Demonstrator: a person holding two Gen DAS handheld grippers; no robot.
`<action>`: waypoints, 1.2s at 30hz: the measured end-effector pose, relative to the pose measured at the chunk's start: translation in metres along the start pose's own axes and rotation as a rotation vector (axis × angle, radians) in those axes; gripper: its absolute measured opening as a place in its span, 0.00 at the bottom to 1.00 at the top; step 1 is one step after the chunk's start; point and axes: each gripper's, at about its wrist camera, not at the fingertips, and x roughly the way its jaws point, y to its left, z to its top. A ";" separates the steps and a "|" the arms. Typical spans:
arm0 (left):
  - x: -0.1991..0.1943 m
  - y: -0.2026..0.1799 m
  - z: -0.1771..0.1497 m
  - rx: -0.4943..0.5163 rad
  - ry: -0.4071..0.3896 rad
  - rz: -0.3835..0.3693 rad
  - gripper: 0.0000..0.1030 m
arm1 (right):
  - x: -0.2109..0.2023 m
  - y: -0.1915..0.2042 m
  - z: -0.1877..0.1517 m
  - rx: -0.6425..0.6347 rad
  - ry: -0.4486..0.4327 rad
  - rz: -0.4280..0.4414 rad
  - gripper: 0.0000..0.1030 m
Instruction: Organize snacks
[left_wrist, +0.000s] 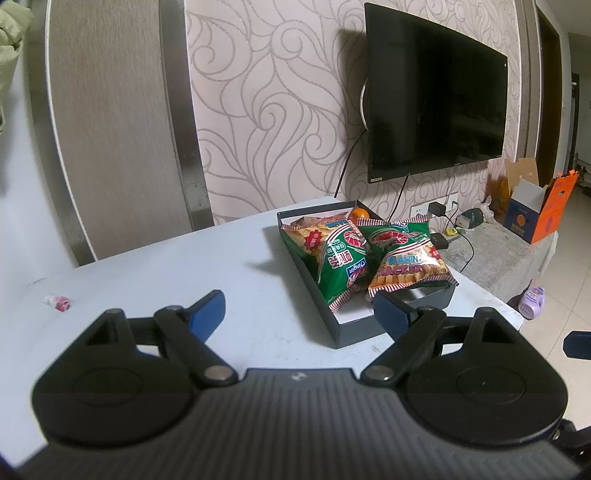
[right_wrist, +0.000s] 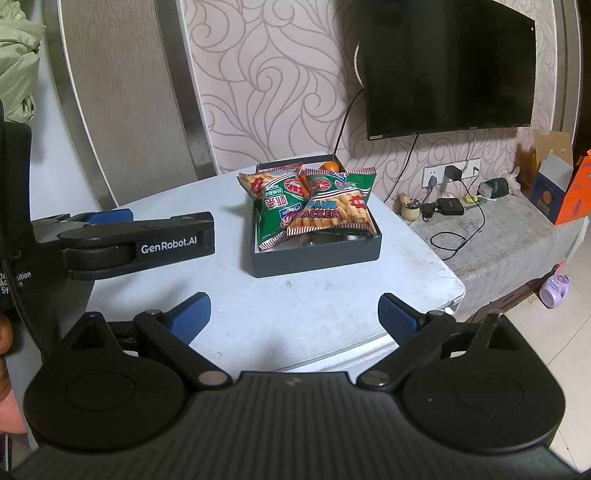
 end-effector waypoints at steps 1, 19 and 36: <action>0.000 0.000 0.000 0.000 0.000 -0.001 0.86 | 0.000 0.000 0.000 0.000 -0.001 0.000 0.96; 0.008 0.000 0.000 0.002 0.010 -0.029 0.86 | 0.004 0.007 0.005 -0.038 -0.018 -0.015 0.96; 0.013 -0.001 0.002 -0.016 0.016 -0.021 0.86 | 0.005 0.005 0.007 -0.040 -0.003 -0.007 0.96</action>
